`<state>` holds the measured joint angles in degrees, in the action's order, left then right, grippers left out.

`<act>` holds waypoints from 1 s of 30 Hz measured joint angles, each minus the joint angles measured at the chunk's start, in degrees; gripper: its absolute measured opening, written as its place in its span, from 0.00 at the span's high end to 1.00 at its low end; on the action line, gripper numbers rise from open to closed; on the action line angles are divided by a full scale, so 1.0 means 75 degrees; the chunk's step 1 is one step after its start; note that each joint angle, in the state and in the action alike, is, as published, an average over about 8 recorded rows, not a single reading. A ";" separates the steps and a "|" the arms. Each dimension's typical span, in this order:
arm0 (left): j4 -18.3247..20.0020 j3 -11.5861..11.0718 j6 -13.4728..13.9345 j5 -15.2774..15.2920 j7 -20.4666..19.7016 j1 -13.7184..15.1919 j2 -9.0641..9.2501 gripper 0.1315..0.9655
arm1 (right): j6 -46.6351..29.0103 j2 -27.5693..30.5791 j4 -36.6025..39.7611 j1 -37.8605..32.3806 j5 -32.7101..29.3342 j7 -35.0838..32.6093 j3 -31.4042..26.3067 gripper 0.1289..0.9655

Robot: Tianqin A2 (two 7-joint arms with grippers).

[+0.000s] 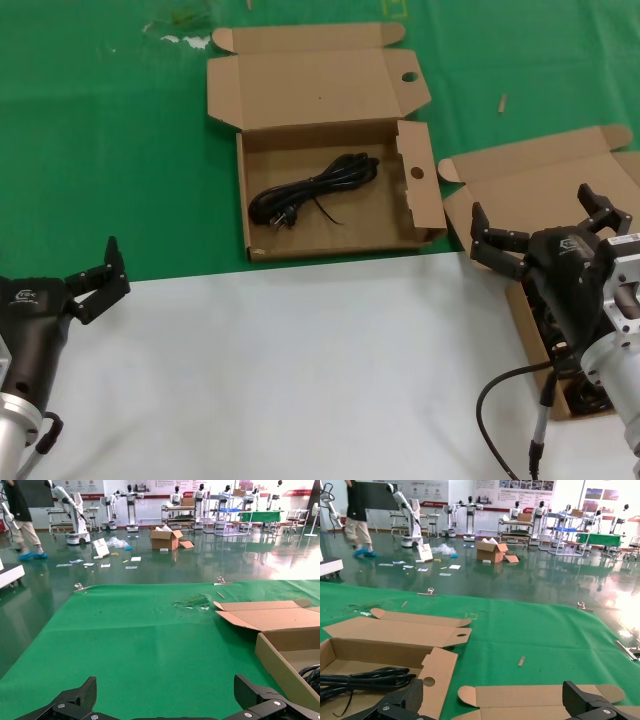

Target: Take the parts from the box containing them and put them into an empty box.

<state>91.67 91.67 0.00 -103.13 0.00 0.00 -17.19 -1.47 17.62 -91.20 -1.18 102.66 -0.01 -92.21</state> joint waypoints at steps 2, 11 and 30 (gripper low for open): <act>0.0000 0.0000 0.0000 0.0000 0.0000 0.0000 0.0000 0.00 | 0.0000 0.0000 0.0000 0.0000 0.0000 0.0000 0.0000 0.00; 0.0000 0.0000 0.0000 0.0000 0.0000 0.0000 0.0000 0.00 | 0.0000 0.0000 0.0000 0.0000 0.0000 0.0000 0.0000 0.00; 0.0000 0.0000 0.0000 0.0000 0.0000 0.0000 0.0000 0.00 | 0.0000 0.0000 0.0000 0.0000 0.0000 0.0000 0.0000 0.00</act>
<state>91.67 91.67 0.00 -103.13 0.00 0.00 -17.19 -1.47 17.62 -91.20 -1.18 102.66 -0.01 -92.21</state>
